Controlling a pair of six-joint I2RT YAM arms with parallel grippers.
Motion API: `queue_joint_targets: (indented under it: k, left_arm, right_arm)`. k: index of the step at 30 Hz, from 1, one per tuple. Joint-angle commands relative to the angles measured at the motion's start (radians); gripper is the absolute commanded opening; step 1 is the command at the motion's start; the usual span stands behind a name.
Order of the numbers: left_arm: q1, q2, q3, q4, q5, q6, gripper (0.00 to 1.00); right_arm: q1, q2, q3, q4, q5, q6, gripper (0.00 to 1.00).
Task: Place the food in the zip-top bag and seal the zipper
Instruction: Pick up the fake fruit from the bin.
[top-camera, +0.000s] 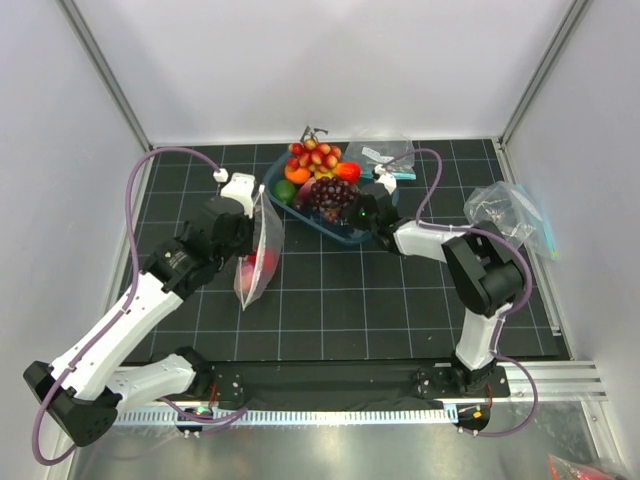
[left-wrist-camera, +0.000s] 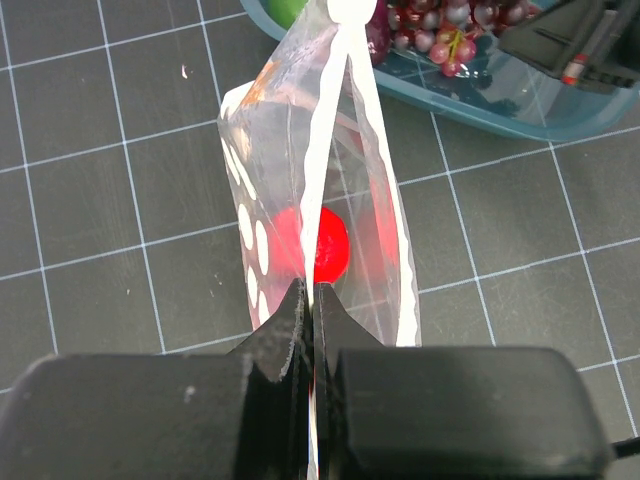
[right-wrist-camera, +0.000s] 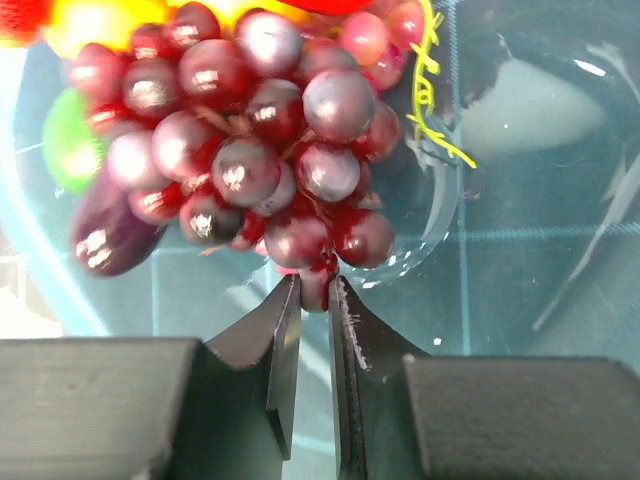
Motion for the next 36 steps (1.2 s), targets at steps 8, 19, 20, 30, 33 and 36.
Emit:
queue_joint_targets:
  k: [8, 19, 20, 30, 33, 36]
  left_arm:
    - [0.006, -0.014, -0.002, 0.039, -0.004, 0.016, 0.00]
    - [0.006, -0.010, -0.002, 0.038, -0.007, 0.016, 0.00]
    - [0.006, -0.010, -0.002, 0.039, -0.007, 0.016, 0.00]
    - [0.006, -0.005, -0.002, 0.036, -0.011, 0.017, 0.00]
    - [0.006, -0.005, -0.002, 0.037, -0.013, 0.017, 0.00]
    - [0.006, -0.005, -0.002, 0.037, -0.013, 0.017, 0.00]
  right_arm:
    - [0.007, -0.318, -0.229, 0.263, -0.029, -0.083, 0.20]
    - [0.059, -0.593, -0.374, 0.353, 0.035, -0.221, 0.20]
    - [0.071, -0.609, -0.381, 0.355, 0.040, -0.231, 0.20]
    - [0.097, -0.677, -0.424, 0.315, 0.161, -0.225, 0.41]
    - [0.099, -0.664, -0.439, 0.310, 0.203, -0.202, 0.57]
    - [0.097, -0.658, -0.437, 0.284, 0.241, -0.176, 0.62]
